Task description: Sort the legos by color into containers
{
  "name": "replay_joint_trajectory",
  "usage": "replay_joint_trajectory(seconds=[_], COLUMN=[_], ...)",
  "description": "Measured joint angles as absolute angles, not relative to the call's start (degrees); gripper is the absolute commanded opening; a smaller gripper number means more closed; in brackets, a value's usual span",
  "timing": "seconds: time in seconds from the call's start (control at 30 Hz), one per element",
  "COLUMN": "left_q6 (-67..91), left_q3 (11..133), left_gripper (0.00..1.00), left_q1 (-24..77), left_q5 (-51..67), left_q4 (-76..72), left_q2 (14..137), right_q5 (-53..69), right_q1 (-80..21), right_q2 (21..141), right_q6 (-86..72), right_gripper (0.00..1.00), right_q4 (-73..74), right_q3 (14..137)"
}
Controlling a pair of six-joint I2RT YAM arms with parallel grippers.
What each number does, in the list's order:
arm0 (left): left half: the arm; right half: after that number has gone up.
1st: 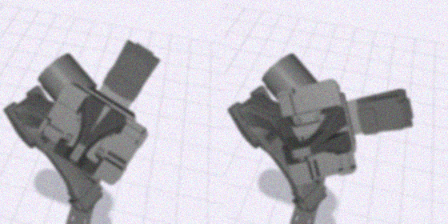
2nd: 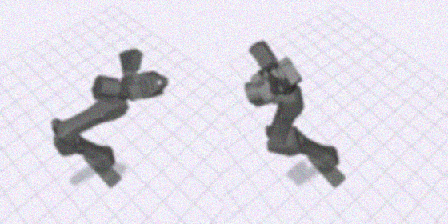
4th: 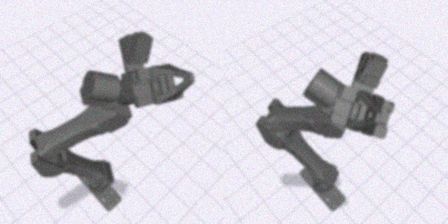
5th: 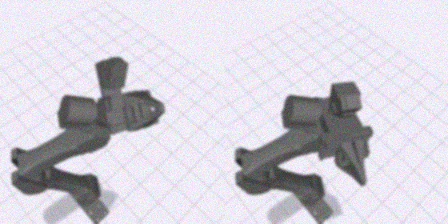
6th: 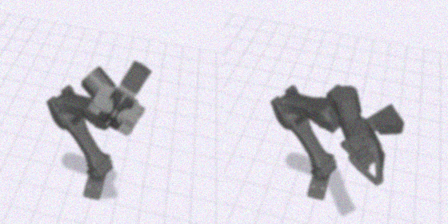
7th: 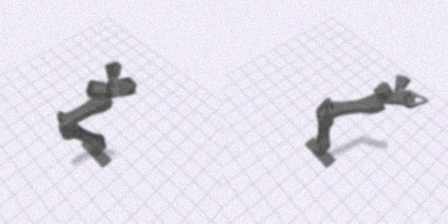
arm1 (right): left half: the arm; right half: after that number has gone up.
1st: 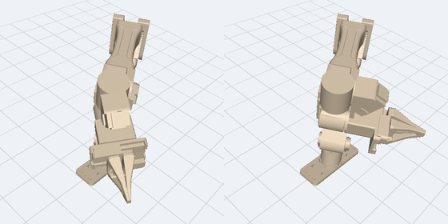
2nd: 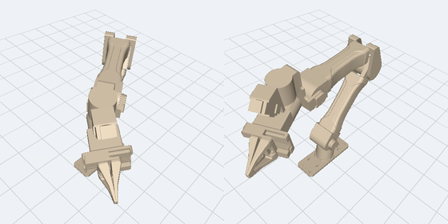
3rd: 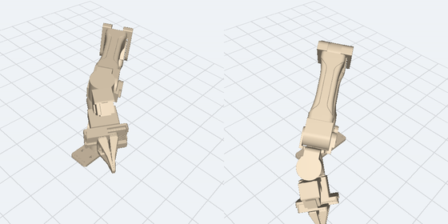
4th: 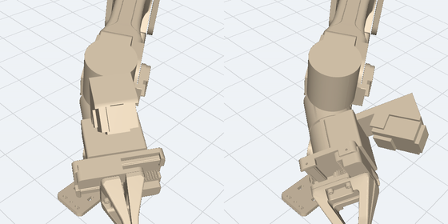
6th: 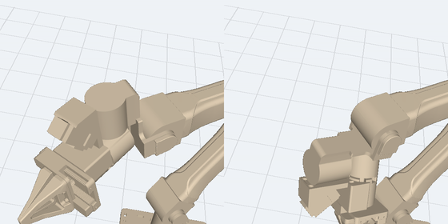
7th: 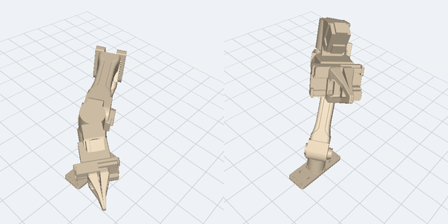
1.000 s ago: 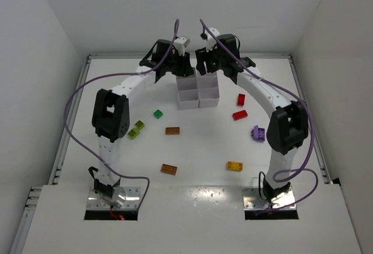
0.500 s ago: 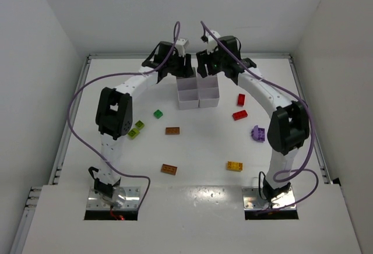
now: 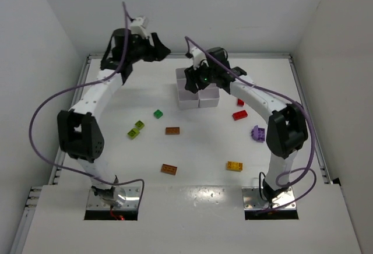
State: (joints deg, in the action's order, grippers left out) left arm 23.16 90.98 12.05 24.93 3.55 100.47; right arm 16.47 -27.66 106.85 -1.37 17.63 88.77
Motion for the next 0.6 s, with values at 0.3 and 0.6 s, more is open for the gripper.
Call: replay_joint_trajectory(seconds=[0.3,0.6], left_q6=[18.4,13.5], left_q3=[83.1,73.1], left_gripper=[0.69,0.69], left_q1=[-5.3,-9.6], left_q5=[19.6,19.6], left_q4=[8.9,15.2], left_q2=[89.4,84.6], right_q5=[19.1,16.5], right_q1=[-40.2,-41.5], right_q2=[114.6,128.6], right_q6=[-1.6,-4.8], right_gripper=[0.54,0.66], right_q4=[16.2,16.5], right_q3=[93.8,100.3])
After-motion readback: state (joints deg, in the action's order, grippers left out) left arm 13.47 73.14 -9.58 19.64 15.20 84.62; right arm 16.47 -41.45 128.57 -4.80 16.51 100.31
